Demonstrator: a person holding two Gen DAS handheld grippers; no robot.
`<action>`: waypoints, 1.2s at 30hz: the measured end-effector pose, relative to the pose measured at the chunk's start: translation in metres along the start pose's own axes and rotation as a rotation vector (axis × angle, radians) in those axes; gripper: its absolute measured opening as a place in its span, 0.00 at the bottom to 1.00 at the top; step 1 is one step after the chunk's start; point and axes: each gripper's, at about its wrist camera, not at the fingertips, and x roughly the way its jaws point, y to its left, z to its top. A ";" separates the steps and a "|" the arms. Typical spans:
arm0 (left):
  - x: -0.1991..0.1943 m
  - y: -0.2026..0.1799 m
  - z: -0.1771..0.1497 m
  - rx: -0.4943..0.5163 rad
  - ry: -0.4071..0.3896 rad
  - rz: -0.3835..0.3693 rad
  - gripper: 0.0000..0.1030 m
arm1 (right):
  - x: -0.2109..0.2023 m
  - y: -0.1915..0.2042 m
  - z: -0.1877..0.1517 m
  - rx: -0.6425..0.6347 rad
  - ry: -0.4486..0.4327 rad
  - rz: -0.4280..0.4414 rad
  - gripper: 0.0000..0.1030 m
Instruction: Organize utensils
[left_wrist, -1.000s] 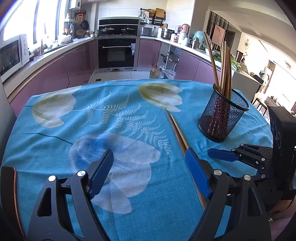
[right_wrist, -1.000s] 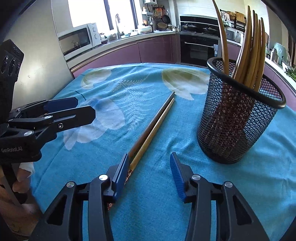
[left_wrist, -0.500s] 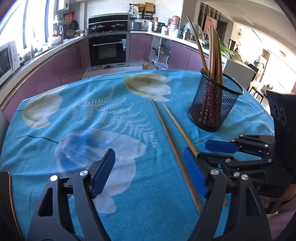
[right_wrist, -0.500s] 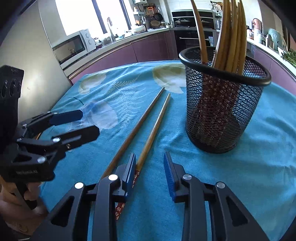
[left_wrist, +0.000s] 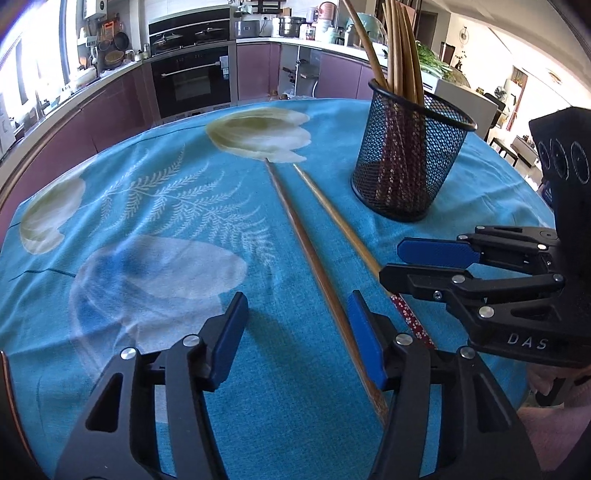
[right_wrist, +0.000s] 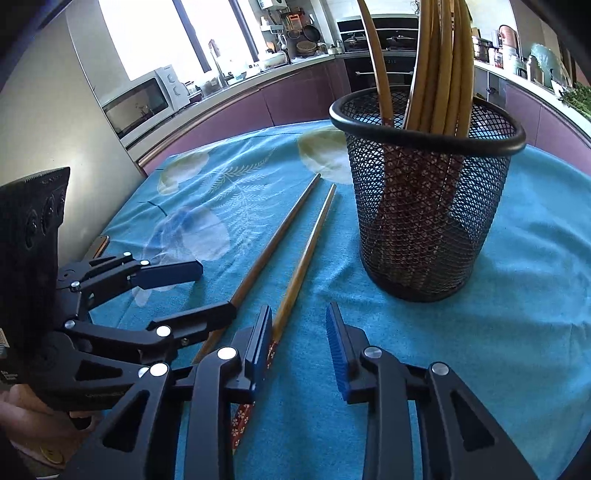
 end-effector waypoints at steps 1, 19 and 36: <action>0.001 -0.001 0.000 0.002 0.001 0.004 0.52 | 0.000 0.000 0.000 0.002 0.000 0.002 0.28; -0.006 -0.003 -0.008 -0.063 0.009 -0.054 0.11 | 0.000 -0.005 0.004 0.008 0.001 -0.001 0.28; 0.009 0.008 0.013 -0.057 0.015 -0.039 0.25 | 0.015 -0.006 0.021 0.007 -0.002 -0.028 0.28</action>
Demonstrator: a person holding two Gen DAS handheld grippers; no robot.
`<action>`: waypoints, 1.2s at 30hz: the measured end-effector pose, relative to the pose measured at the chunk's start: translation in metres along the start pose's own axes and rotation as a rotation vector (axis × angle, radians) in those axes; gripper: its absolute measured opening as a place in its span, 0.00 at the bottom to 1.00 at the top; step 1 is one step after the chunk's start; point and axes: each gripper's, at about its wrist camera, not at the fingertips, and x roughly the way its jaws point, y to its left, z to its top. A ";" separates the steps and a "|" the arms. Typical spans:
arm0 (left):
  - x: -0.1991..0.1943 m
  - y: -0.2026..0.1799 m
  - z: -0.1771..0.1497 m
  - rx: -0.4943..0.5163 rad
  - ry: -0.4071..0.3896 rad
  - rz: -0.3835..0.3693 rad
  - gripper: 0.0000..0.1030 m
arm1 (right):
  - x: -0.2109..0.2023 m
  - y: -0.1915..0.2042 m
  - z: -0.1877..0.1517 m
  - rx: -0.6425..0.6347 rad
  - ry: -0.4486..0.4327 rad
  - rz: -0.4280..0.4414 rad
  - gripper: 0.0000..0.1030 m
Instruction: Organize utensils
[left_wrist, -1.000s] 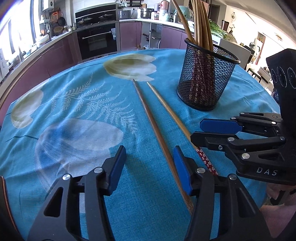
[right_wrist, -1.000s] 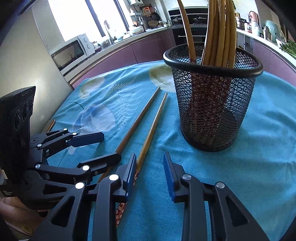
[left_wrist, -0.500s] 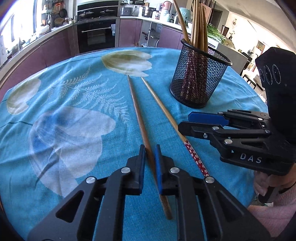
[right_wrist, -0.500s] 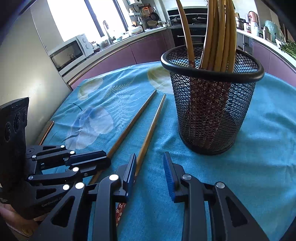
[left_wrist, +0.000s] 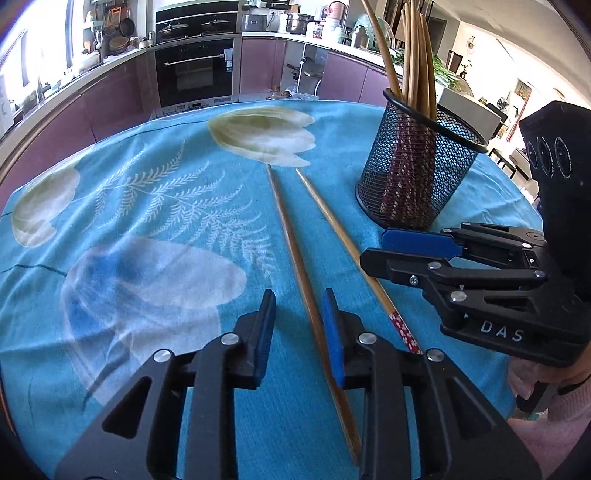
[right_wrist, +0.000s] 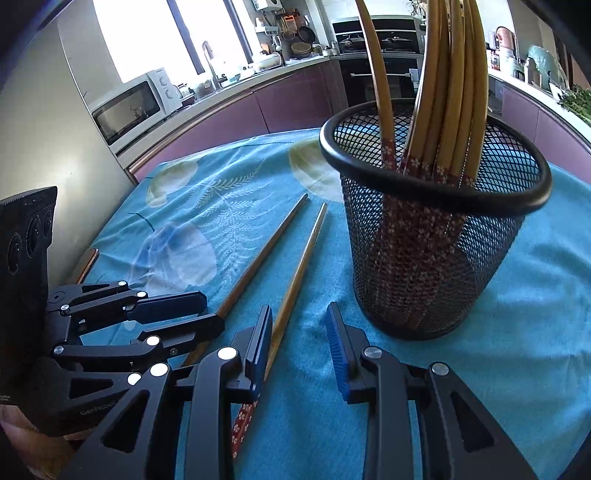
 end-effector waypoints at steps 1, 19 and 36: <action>0.002 0.000 0.002 0.003 0.000 0.001 0.25 | 0.001 0.001 0.001 0.001 0.000 -0.001 0.28; 0.013 0.003 0.016 -0.031 0.008 -0.007 0.09 | 0.007 0.005 0.002 0.023 0.009 0.021 0.06; 0.010 -0.007 0.011 0.027 0.016 0.036 0.18 | 0.005 0.020 -0.006 -0.071 0.010 -0.059 0.18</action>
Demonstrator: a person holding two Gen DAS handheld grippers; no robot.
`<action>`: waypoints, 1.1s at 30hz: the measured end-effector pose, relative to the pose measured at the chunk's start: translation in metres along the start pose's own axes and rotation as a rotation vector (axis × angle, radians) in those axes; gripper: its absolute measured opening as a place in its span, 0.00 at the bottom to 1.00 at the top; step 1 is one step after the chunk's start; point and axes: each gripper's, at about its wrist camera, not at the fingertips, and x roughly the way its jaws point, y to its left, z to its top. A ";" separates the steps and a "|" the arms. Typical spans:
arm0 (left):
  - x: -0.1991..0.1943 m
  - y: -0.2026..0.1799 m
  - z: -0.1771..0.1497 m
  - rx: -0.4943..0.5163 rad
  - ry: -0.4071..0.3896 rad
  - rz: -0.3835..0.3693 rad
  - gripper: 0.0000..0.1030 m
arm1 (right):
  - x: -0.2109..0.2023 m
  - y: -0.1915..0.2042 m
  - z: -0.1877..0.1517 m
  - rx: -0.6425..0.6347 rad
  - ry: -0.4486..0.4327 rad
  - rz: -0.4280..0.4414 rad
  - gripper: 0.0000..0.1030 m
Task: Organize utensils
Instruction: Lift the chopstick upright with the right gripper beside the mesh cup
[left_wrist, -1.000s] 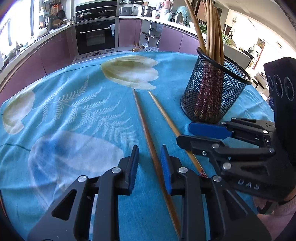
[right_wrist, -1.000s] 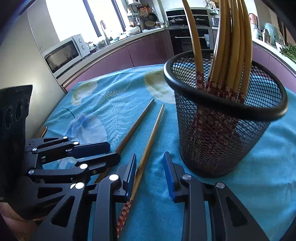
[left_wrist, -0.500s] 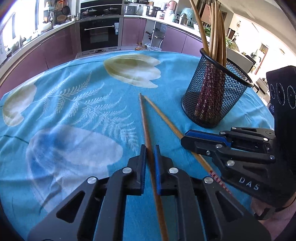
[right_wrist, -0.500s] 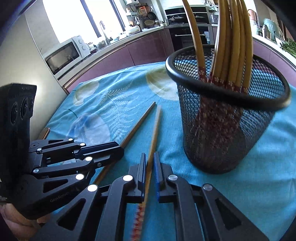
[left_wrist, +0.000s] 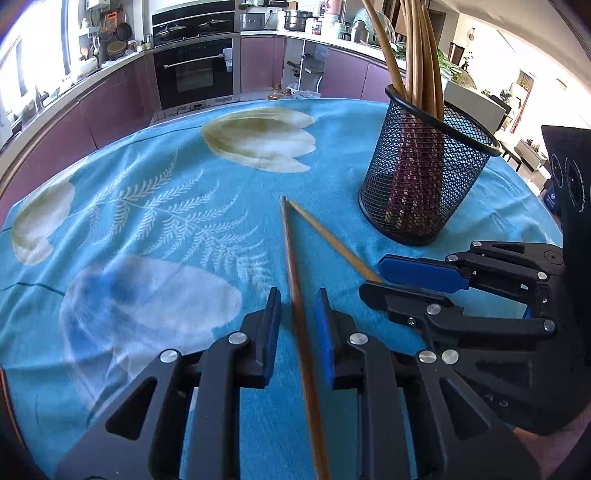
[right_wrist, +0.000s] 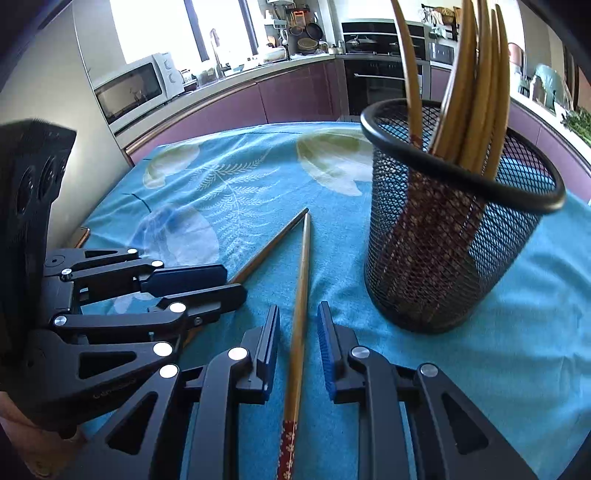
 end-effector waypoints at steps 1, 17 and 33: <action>0.001 -0.001 0.001 0.004 -0.001 0.005 0.17 | 0.001 -0.001 0.001 0.005 0.000 0.000 0.15; -0.005 -0.002 0.001 -0.021 -0.017 -0.009 0.08 | -0.016 -0.019 -0.001 0.093 -0.032 0.088 0.05; -0.050 0.001 0.004 -0.046 -0.095 -0.075 0.07 | -0.063 -0.018 0.003 0.089 -0.135 0.148 0.05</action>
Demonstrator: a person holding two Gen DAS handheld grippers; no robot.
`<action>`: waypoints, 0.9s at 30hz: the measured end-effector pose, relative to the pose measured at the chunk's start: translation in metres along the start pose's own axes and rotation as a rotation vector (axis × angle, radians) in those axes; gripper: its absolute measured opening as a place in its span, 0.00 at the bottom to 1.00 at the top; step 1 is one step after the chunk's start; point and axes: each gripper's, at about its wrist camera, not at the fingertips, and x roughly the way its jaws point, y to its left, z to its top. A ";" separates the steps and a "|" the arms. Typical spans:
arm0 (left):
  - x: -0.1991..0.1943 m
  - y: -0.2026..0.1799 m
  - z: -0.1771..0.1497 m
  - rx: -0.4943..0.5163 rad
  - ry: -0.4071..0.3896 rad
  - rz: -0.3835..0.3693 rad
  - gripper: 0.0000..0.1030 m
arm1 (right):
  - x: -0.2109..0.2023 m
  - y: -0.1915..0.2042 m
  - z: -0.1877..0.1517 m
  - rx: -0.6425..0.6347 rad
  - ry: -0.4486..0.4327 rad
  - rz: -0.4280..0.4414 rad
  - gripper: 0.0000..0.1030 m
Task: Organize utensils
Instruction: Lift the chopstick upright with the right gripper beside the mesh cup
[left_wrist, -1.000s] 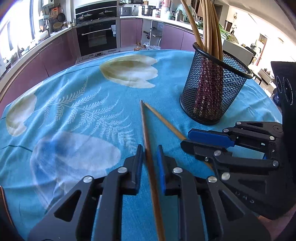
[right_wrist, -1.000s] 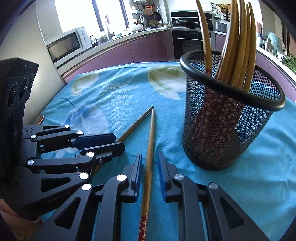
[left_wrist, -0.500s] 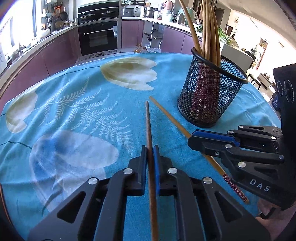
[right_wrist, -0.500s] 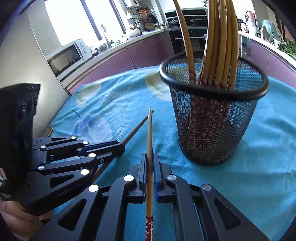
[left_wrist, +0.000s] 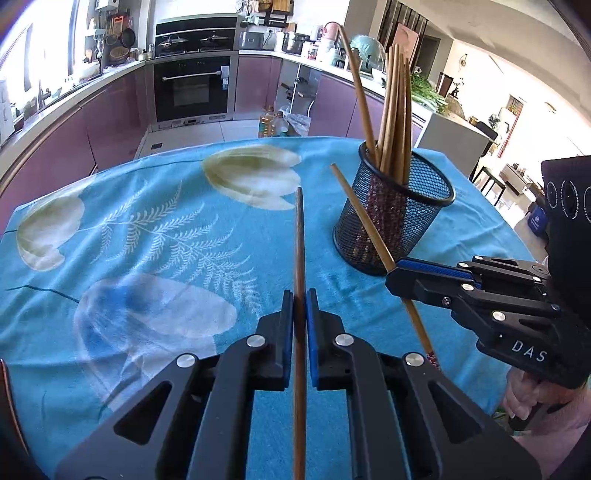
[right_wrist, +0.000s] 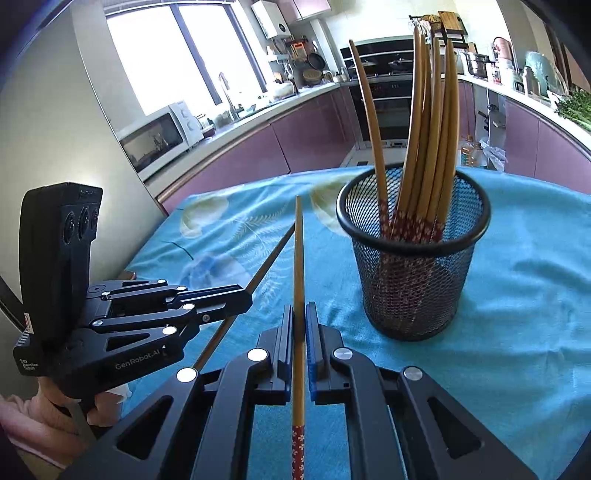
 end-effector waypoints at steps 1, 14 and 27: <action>-0.002 -0.001 0.000 0.000 -0.004 -0.004 0.07 | -0.002 0.000 0.000 0.000 -0.005 0.001 0.05; -0.024 -0.006 0.005 -0.009 -0.060 -0.063 0.07 | -0.018 -0.003 0.004 0.010 -0.044 0.019 0.05; -0.040 -0.007 0.012 -0.008 -0.115 -0.130 0.07 | -0.031 -0.001 0.010 0.001 -0.092 0.024 0.05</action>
